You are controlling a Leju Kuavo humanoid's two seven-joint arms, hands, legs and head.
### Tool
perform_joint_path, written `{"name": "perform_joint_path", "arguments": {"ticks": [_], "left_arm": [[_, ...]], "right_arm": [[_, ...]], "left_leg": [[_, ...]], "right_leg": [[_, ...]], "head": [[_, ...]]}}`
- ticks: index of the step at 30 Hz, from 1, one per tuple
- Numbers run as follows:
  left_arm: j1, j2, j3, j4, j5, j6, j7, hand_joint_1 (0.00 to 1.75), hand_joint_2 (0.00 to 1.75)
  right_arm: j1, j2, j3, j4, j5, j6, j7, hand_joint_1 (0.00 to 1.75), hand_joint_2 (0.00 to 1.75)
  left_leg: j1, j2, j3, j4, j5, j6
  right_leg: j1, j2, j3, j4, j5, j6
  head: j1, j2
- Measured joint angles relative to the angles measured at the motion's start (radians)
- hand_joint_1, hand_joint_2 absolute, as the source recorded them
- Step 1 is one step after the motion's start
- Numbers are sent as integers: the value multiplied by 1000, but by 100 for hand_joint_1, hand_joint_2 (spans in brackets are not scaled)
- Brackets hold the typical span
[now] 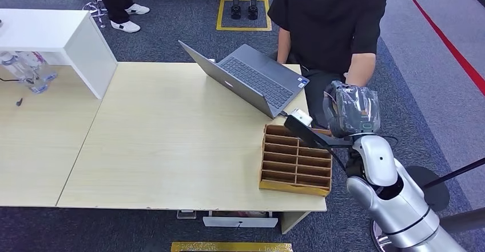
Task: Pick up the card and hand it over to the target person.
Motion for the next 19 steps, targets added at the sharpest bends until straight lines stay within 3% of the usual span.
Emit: {"name": "perform_joint_path", "arguments": {"ticks": [10,14,19], "left_arm": [[-1,0,-2,0,0,1,0,0,0],[0,1,-2,0,0,-2,-1,0,0],[0,1,-1,-1,0,-4,-2,0,0]], "right_arm": [[13,-9,11,26,21,12,2,149,175],[26,-8,8,34,9,30,8,6,175],[28,-11,19,45,-10,74,15,0,175]], "left_leg": [[0,0,0,0,0,0],[0,0,0,0,0,0],[0,0,0,0,0,0]], "right_leg": [[0,0,0,0,0,0],[0,0,0,0,0,0],[0,0,0,0,0,0]], "head": [[0,0],[0,0],[0,0]]}}
